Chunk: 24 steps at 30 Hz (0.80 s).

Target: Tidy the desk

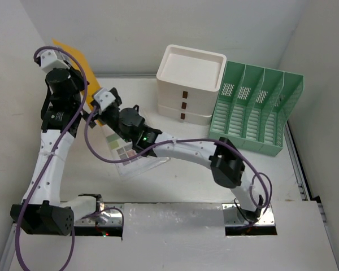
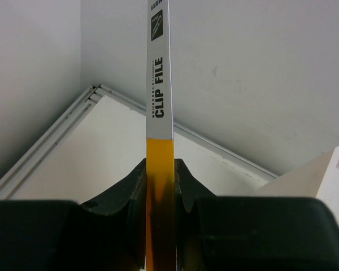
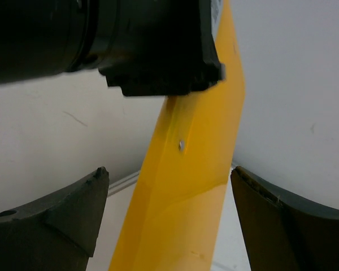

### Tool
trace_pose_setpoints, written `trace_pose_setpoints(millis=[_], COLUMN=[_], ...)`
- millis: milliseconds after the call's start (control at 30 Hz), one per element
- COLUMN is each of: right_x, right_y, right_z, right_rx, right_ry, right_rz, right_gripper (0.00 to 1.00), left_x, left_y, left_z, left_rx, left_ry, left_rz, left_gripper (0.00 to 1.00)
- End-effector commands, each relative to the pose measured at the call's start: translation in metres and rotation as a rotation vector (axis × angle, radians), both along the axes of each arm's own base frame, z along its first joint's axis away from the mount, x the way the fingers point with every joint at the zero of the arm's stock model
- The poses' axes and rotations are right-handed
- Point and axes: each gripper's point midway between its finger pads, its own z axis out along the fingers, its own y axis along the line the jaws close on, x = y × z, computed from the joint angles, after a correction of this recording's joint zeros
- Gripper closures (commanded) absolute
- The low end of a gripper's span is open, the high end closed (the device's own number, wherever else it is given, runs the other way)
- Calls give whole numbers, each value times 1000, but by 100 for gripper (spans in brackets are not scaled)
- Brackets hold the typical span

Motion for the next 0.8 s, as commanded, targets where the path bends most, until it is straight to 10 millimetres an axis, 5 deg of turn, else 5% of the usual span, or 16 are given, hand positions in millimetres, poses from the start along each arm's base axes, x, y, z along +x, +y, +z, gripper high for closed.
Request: trace_pose_setpoints(millis=[0,33,67,200,333,400,467,633,667,700,767], right_x=[21,29,34,64,80,85,86,82,79,77,73], right_y=[11,19,19,7,-2,-3,-6,-25,-29,-34,-41], right_z=[8,-12,-1,-30,-39,-43,-44,-49,-66,-55,-70], right_rx=[-87,-123,-104,-100,-90,-105,-114,-134,-166,-148,-180], right_ry=[-46,-34,-40,37,67,58,56,35,43,25,28], right_rz=[-84,-96,-120,-197,-213,-216,-229,-251,-249,-250,-259], right_gripper=[16,18,25,43,51,66,97,100,100,100,100], left_x=[-8,-8,-8,-11,-12,-11,-10,-2,-1,1,6], left_y=[-11,-12,-12,-18,-27,-34,-39,-42,-40,-37,-33], left_z=[26,24,21,19,13,9,5,1,1,-2,-4], left_rx=[-46,-52,-54,-63,-95,-107,-112,-43,-33,-25,-1], left_ry=[-106,-104,-94,-81,-52,-39,-24,-33,-34,-31,-33], left_rz=[-40,-45,-46,-76,-117,-152,-179,-219,-212,-197,-180], left_gripper=[100,100,100,100,100,100,100,99,89,85,71])
